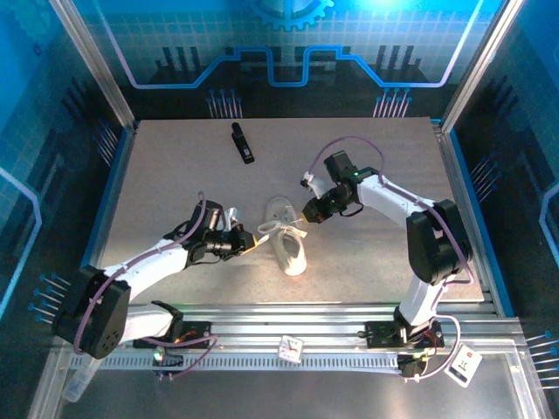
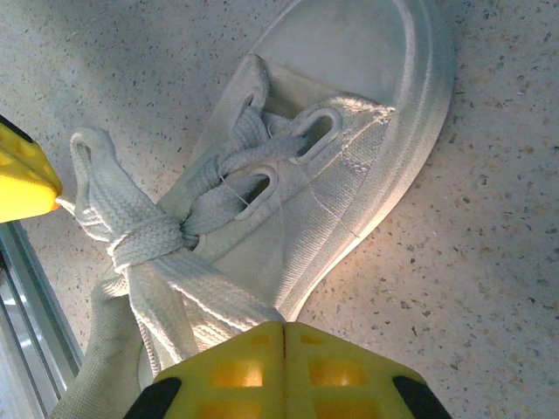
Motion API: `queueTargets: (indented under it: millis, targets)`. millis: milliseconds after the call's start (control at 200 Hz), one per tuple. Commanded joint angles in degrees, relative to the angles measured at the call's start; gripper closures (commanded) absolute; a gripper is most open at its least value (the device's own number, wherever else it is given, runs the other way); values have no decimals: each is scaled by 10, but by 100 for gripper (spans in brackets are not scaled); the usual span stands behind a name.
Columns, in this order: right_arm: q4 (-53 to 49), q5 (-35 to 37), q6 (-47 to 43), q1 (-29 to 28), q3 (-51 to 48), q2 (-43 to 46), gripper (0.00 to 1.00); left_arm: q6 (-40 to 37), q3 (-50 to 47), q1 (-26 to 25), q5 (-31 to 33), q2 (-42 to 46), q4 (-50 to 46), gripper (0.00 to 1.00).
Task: Tie the shoes
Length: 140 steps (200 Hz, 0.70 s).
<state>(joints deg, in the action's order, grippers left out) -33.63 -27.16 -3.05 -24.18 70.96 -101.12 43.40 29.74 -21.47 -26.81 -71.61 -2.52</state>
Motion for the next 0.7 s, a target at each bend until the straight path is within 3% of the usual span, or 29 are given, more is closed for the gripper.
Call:
queueTargets:
  millis: [0, 345, 435, 560, 695]
  targets:
    - [-9, 4, -8, 10, 13, -14, 100, -5, -15, 6, 7, 12, -12, 100]
    - [12, 2, 0, 13, 21, -34, 100, 3, -26, 6, 7, -3, 9, 100]
    - [24, -10, 10, 14, 30, -37, 94, 5, -20, 6, 7, -7, 10, 100]
    - [23, -15, 20, 15, 47, -40, 68, -3, 0, 6, 24, 6, -26, 72]
    - [18, -8, 21, 21, 42, -1, 56, -20, 31, 7, 62, 39, -88, 50]
